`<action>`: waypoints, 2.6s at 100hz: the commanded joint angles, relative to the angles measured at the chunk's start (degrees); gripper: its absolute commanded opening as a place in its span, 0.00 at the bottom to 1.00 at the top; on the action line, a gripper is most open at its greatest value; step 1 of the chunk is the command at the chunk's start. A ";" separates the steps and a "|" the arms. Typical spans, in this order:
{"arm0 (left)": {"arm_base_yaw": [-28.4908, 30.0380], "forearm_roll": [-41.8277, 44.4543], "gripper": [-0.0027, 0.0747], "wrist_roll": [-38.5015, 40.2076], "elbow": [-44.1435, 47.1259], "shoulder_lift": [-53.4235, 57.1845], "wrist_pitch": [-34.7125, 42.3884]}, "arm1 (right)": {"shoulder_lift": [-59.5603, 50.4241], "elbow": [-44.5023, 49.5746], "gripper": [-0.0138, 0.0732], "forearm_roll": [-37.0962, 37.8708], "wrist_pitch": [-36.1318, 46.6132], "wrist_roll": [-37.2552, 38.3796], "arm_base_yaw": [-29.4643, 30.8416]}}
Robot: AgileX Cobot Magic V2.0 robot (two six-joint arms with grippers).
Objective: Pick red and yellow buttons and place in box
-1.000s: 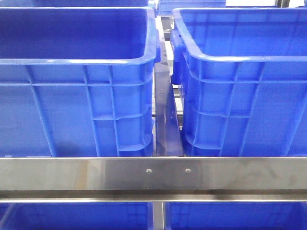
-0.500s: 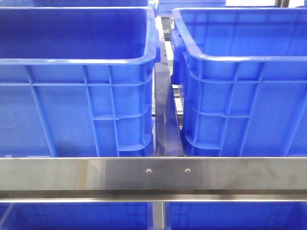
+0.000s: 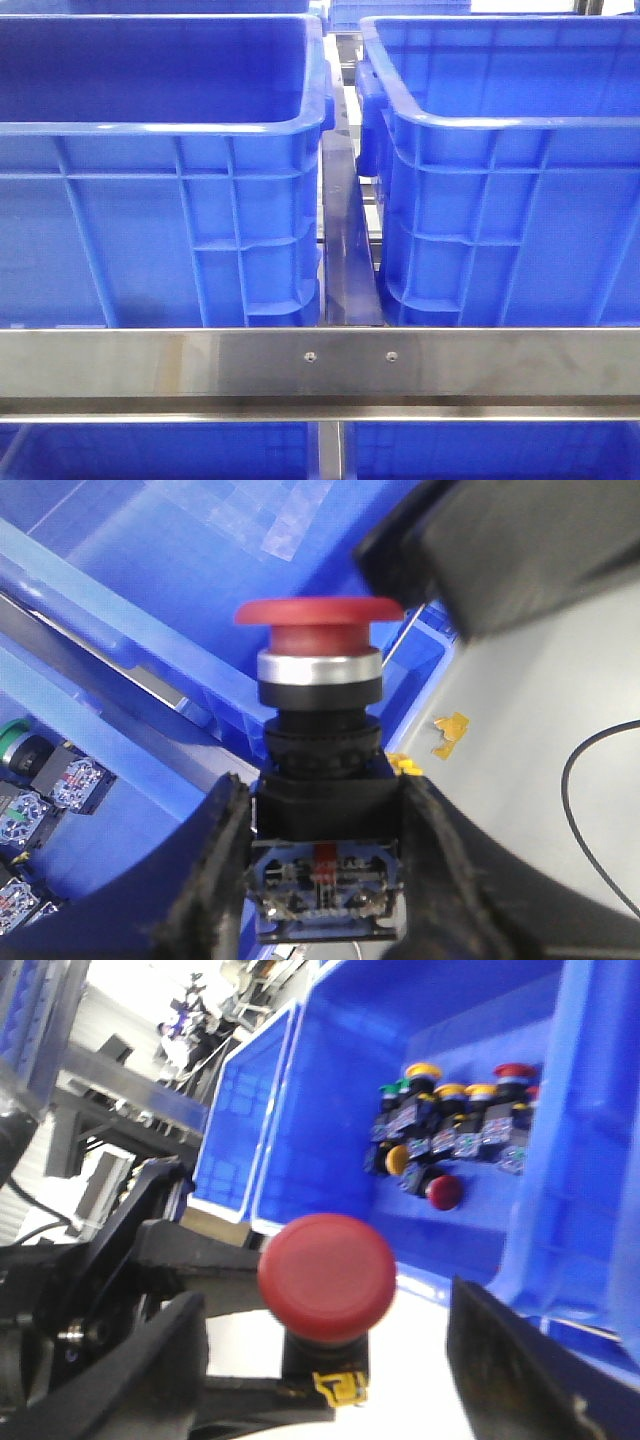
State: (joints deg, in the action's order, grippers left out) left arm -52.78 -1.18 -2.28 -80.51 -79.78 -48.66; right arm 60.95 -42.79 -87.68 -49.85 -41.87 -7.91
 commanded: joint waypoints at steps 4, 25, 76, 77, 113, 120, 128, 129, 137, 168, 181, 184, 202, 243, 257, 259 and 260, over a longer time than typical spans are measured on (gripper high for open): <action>-0.37 -0.19 0.01 -0.10 -1.72 2.18 3.27 | 0.76 -2.12 0.77 -6.46 -0.66 -3.17 -1.78; -0.37 -0.29 0.01 -0.10 -1.72 2.18 3.27 | 4.61 -5.43 0.77 -6.71 -1.65 -4.44 -3.85; -0.37 -0.18 0.06 -0.10 -1.72 2.18 2.89 | 6.69 -7.13 0.36 -6.76 -3.70 -4.67 -3.84; -0.37 -0.18 0.07 -0.10 -1.72 2.18 2.89 | 6.69 -7.13 0.36 -6.76 -3.70 -4.67 -3.84; -0.37 -0.18 0.68 0.47 -1.72 2.18 2.78 | 6.69 -7.13 0.36 -6.71 -2.12 -6.77 -3.84; -0.37 -0.18 0.68 0.47 -1.72 2.18 2.76 | 6.69 -7.13 0.36 -6.71 -0.93 -7.41 -3.78; -0.37 -0.18 0.68 0.47 -1.72 2.18 2.67 | 6.69 -7.20 0.36 -6.71 1.14 -8.77 -3.78; -0.37 -0.18 0.68 0.47 -1.72 2.18 2.67 | 6.69 -7.20 0.36 -6.71 1.56 -9.11 -3.78; -0.37 -0.18 0.68 0.57 -1.72 2.18 2.67 | 6.69 -7.48 0.36 -6.82 3.93 -10.43 -3.42; 4.43 -0.04 0.68 3.22 -1.62 2.18 2.79 | 6.59 -10.65 0.36 -6.77 5.56 -13.16 2.97; 8.25 -0.04 0.68 3.22 -1.52 2.32 2.79 | 6.59 -10.65 0.36 -6.06 5.43 -13.61 6.37; 9.25 -0.04 0.68 3.22 -1.52 2.42 2.79 | 6.59 -10.65 0.36 -5.98 5.28 -13.61 6.97; 16.95 -0.04 0.68 3.35 0.78 4.63 4.28 | 6.59 -10.65 0.36 -5.75 5.13 -13.72 9.17; 33.62 -0.15 0.68 5.01 18.21 20.36 13.13 | 6.59 -10.65 0.36 -5.12 6.34 -14.04 9.38; 36.31 -0.15 0.68 5.01 24.59 27.72 14.86 | 6.59 -10.65 0.36 -4.70 7.09 -14.09 9.38; 36.45 -0.15 0.68 5.01 25.55 28.87 15.08 | 6.59 -10.65 0.36 -4.62 7.22 -14.09 9.38; 36.63 -0.15 0.68 5.01 25.87 29.24 15.25 | 6.59 -10.65 0.36 -4.63 7.26 -14.09 9.38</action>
State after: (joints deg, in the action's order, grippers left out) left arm -17.30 -0.94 2.14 -56.06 -54.98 -38.59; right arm 68.75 -51.51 -89.67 -42.22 -54.95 1.03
